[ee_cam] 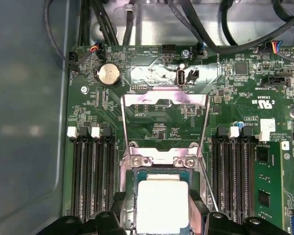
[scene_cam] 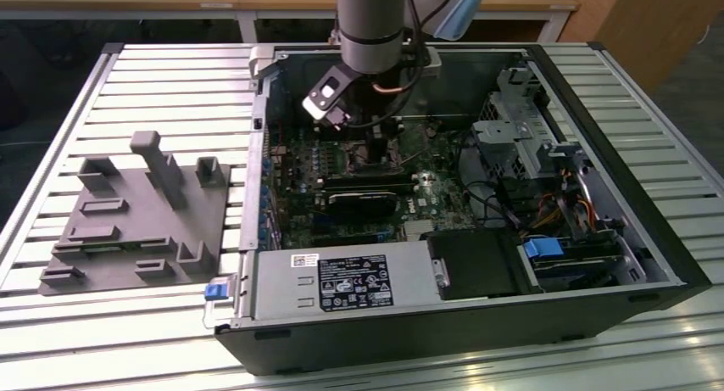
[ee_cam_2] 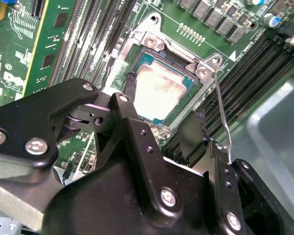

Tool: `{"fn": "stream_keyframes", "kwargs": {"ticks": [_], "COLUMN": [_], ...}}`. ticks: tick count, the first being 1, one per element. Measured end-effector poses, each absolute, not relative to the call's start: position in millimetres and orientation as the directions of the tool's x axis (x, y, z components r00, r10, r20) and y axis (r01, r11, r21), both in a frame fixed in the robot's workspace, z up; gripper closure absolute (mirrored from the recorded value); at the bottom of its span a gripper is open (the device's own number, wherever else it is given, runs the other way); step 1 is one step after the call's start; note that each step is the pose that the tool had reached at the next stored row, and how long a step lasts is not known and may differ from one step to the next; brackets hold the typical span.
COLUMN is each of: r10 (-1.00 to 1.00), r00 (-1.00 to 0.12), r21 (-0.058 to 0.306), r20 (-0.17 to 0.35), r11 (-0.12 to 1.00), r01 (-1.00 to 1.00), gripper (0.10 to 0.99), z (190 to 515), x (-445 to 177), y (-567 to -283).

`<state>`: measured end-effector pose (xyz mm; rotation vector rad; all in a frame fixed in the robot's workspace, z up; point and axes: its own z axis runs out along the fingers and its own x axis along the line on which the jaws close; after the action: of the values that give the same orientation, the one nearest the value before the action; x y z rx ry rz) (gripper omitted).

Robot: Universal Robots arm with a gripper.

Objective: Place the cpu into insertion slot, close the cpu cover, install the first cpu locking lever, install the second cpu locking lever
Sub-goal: 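Place the cpu into insertion slot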

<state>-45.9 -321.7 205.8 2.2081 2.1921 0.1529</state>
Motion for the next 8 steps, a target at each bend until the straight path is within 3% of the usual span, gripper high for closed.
{"fn": "stream_keyframes", "kwargs": {"ticks": [8], "r10": [0.999], "r00": [0.005], "r21": [0.088], "r20": [0.054], "r11": [-0.010], "r01": [0.996], "gripper": [0.475], "z": [206.4], "x": [-53.7], "y": [-321.7]}}
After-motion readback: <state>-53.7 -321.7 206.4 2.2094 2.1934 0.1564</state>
